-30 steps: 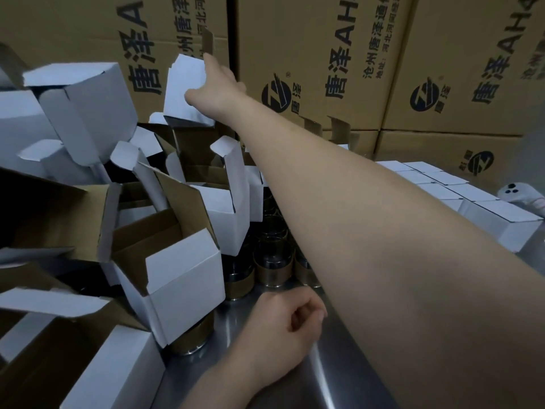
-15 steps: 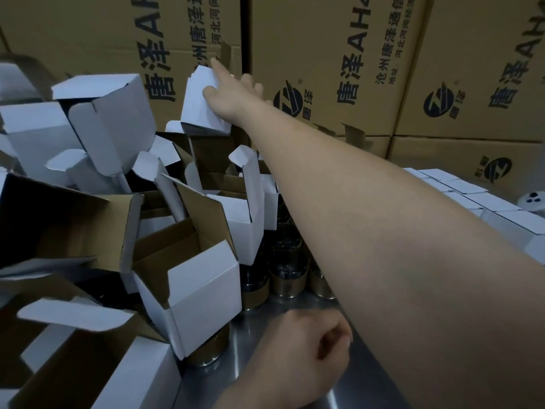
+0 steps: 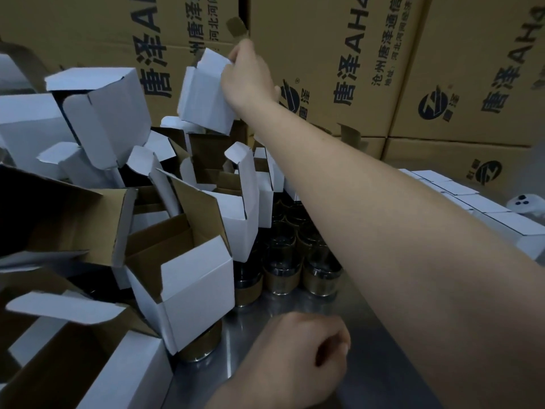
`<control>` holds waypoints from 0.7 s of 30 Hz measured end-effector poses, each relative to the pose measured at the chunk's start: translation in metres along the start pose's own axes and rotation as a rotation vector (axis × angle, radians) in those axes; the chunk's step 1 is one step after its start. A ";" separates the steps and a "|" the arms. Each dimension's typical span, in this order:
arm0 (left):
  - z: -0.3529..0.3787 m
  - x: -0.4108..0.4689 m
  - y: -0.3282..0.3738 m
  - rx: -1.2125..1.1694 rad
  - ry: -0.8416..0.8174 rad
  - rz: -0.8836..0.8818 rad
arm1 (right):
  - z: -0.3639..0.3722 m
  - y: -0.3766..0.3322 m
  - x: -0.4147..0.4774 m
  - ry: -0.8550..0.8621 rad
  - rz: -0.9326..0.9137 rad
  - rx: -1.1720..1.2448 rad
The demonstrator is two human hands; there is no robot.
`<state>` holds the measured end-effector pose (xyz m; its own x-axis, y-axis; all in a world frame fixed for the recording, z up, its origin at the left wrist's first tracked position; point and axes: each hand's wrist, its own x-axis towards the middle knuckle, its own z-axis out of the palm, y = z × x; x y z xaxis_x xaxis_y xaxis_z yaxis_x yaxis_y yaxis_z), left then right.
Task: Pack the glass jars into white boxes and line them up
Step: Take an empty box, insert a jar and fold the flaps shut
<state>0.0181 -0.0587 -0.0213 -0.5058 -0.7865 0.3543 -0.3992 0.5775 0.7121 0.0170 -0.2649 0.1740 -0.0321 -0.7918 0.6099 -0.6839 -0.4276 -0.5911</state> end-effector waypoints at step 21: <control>0.020 0.006 -0.038 -0.116 0.245 -0.007 | -0.129 0.103 -0.130 0.437 0.209 0.976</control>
<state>0.0147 -0.0808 -0.0581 -0.2977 -0.8283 0.4747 -0.3050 0.5537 0.7749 -0.1437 -0.1495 0.1018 -0.4691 -0.7482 0.4692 0.2324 -0.6172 -0.7517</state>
